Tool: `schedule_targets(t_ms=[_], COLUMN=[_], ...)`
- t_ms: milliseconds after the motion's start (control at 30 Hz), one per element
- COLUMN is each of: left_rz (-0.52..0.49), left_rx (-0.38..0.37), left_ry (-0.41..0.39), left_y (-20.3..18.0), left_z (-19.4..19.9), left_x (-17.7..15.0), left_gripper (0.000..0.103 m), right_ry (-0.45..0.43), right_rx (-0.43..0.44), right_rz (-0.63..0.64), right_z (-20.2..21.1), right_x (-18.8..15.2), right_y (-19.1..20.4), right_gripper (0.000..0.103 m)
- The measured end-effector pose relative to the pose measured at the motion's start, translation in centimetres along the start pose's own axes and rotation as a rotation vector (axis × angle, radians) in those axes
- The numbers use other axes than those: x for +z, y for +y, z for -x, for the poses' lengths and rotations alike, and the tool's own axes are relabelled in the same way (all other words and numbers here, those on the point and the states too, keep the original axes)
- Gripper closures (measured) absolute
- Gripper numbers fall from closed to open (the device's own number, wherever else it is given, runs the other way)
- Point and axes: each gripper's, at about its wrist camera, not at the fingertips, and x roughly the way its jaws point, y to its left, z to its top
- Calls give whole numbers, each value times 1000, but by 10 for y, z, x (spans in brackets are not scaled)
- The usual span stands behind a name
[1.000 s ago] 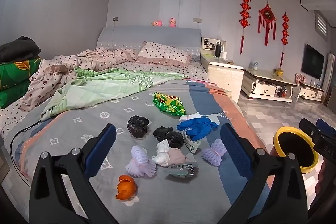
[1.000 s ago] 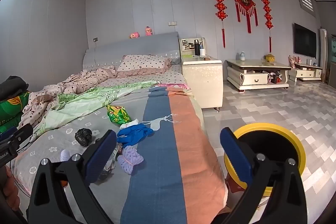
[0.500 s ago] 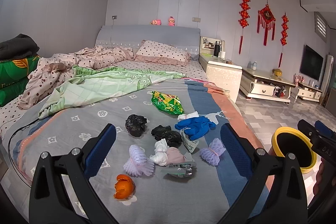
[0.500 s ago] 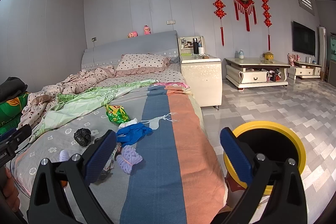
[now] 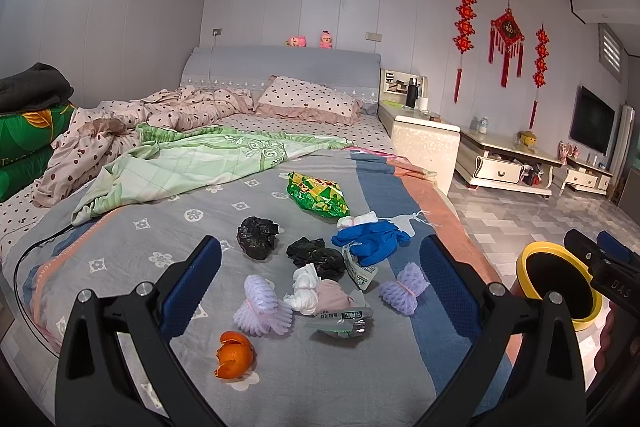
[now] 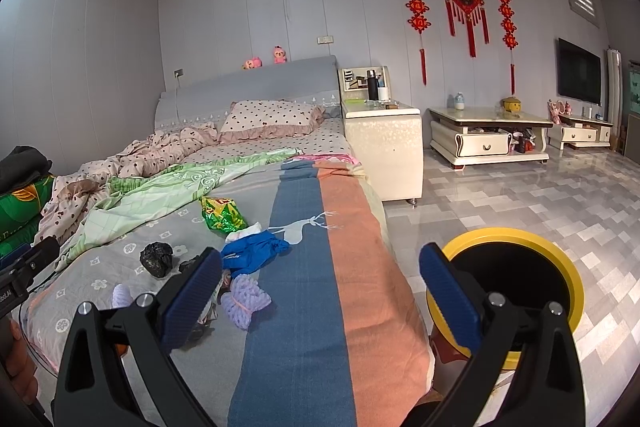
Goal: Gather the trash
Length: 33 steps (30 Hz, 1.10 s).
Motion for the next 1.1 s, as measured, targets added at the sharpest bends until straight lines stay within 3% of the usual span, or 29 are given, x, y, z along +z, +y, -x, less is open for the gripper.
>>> schedule_targets(t_ms=[1100], left_rz=[3], left_rx=[-1], left_ry=[4], left_y=[0], left_z=[-1], left_x=[0], left_gripper=[7], right_ry=[17], right_rx=[1], right_rz=[-9], right_z=[-2], right_x=[-8], right_y=[-5], right_gripper=[8])
